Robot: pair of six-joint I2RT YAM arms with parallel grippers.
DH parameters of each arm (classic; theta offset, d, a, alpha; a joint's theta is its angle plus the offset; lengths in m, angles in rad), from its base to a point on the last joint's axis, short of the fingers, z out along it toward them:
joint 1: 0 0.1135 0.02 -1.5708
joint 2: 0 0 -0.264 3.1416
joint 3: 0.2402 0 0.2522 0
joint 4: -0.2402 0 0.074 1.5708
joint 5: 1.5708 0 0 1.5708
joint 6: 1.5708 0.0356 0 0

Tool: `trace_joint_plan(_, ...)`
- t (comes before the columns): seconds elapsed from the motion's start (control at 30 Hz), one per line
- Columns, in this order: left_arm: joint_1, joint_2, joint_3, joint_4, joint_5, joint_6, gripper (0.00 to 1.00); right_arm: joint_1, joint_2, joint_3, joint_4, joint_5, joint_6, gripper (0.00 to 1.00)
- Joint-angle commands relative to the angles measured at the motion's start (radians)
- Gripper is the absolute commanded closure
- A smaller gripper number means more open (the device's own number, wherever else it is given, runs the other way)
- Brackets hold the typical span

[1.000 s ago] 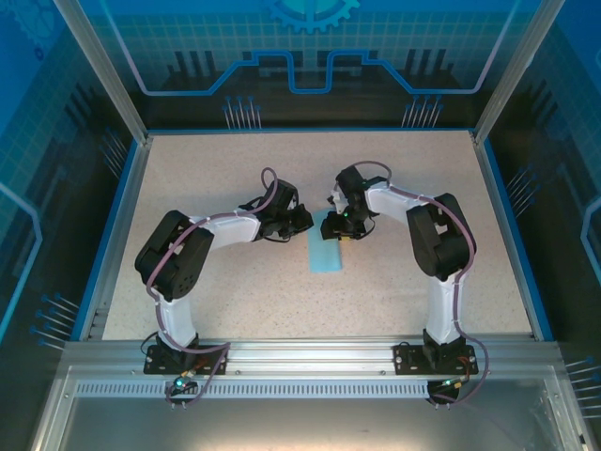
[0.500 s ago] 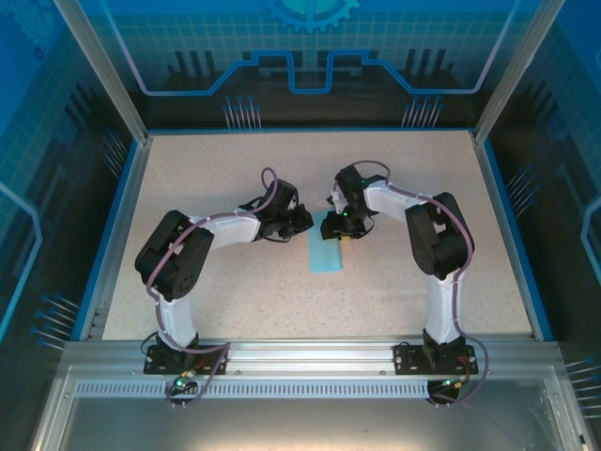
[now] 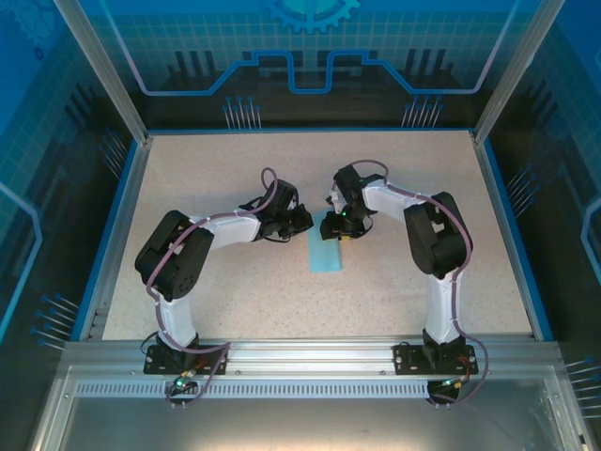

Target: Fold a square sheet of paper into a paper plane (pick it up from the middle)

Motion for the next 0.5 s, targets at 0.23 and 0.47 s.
trace_joint_plan(0.23, -0.006, 0.031, 0.008, -0.011, 0.061, -0.007, 0.92, 0.022, 0.109, -0.021, 0.009, 0.087, -0.021, 0.52)
trace_joint_plan(0.47, -0.006, 0.065, 0.022, -0.012, 0.104, -0.008, 0.96, 0.024, 0.116, -0.02, 0.009, 0.089, -0.018, 0.52)
